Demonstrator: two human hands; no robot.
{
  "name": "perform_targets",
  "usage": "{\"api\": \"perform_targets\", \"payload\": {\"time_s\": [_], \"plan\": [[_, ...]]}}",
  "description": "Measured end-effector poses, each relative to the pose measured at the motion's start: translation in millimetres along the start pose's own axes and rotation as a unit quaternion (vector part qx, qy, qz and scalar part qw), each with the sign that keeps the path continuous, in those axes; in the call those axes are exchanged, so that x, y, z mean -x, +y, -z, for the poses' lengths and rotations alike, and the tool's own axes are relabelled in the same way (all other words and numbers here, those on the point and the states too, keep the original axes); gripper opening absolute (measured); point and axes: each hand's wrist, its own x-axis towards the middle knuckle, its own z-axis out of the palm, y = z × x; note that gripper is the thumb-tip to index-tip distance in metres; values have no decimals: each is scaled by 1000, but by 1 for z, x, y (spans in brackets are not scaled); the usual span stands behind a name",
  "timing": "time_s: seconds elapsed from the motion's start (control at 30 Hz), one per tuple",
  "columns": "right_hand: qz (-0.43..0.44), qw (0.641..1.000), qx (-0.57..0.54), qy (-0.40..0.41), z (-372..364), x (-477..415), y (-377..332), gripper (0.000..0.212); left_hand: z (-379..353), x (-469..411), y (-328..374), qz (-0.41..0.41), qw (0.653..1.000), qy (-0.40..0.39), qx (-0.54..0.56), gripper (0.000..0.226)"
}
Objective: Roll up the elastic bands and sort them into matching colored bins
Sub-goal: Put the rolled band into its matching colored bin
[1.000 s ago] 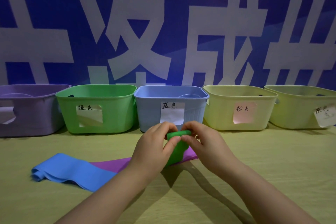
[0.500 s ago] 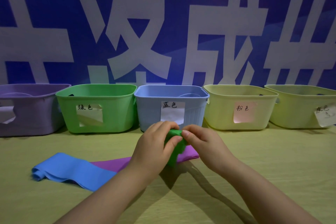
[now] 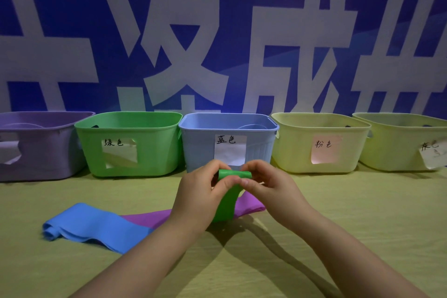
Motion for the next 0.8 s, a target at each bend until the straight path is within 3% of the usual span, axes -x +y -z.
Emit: {"api": "perform_targets", "payload": {"time_s": [0.07,0.17,0.3,0.47,0.53,0.6,0.7,0.8], "plan": [[-5,1000,21,1,1,-1,1,3,-1,1,0,-10,1000,-12,-3,36],[-2,999,45,-2,2,-1,3,12,-3,1,-1,-24,999,-9,-23,20],[-4,998,57,-9,4,-1,1,25,-2,1,-2,-53,997,-5,-48,18],[14,1000,-10,8,2,0,-2,12,-1,0,-3,-23,1000,-2,-9,16],[27,998,-49,14,1,0,-3,23,-2,-1,-2,-11,1000,1,17,28],[32,998,-51,16,2,0,-4,25,-1,-1,-2,0,999,1,40,30],[20,999,-25,20,1,-1,-3,21,-2,-1,0,15,999,-16,49,15],[12,1000,4,25,2,-2,-1,17,-2,1,0,15,998,-32,50,31]]}}
